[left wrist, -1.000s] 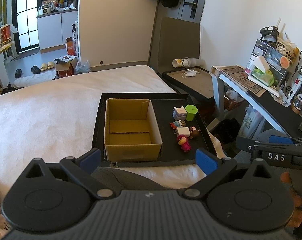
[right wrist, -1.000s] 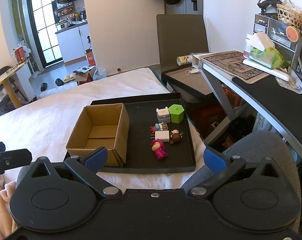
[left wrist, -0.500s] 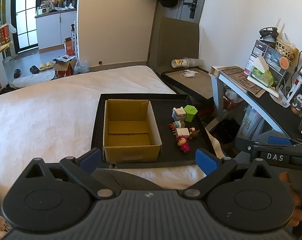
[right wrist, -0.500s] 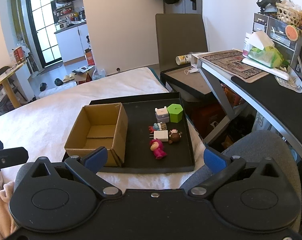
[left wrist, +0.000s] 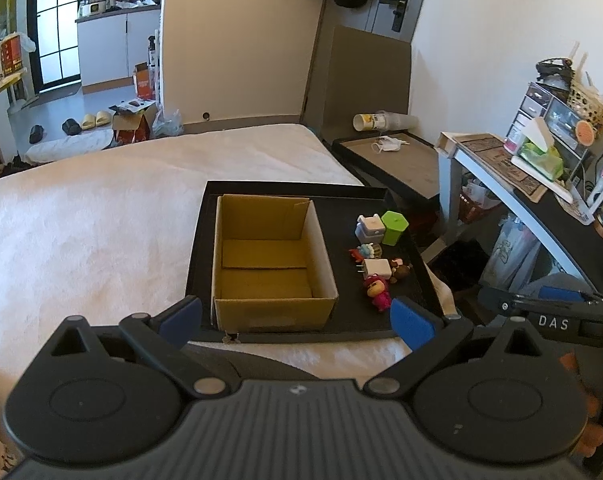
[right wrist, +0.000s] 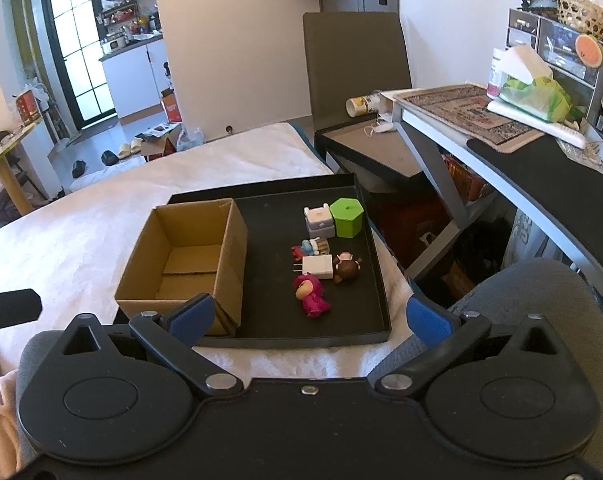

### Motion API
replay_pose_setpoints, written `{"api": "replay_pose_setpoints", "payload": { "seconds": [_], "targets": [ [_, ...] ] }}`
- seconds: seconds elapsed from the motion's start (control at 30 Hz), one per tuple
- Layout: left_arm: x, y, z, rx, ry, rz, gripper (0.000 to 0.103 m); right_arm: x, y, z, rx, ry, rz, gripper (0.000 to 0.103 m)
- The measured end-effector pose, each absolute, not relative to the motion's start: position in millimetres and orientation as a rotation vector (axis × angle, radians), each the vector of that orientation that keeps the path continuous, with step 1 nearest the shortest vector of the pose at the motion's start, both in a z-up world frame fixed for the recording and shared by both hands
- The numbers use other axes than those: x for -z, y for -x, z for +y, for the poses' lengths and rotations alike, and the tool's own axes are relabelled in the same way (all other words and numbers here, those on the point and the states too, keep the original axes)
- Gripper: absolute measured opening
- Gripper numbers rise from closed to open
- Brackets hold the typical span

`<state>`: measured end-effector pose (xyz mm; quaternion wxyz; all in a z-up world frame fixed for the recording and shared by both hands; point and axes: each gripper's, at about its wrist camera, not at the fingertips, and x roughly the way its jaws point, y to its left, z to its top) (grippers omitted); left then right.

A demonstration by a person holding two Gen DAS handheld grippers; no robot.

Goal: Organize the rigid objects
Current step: 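Move the left tool to the cardboard box edge while the right tool approaches the pink doll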

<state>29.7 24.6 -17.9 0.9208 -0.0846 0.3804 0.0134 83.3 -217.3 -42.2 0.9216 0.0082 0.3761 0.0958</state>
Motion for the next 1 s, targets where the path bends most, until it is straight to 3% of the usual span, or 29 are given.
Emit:
{"api": "replay_pose_setpoints", "payload": {
  "seconds": [1.0],
  "targets": [
    [58, -96, 58, -0.104, 0.232, 0.836, 0.098, 98, -129, -221, -0.242, -0.072, 0.79, 0.103]
  ]
}}
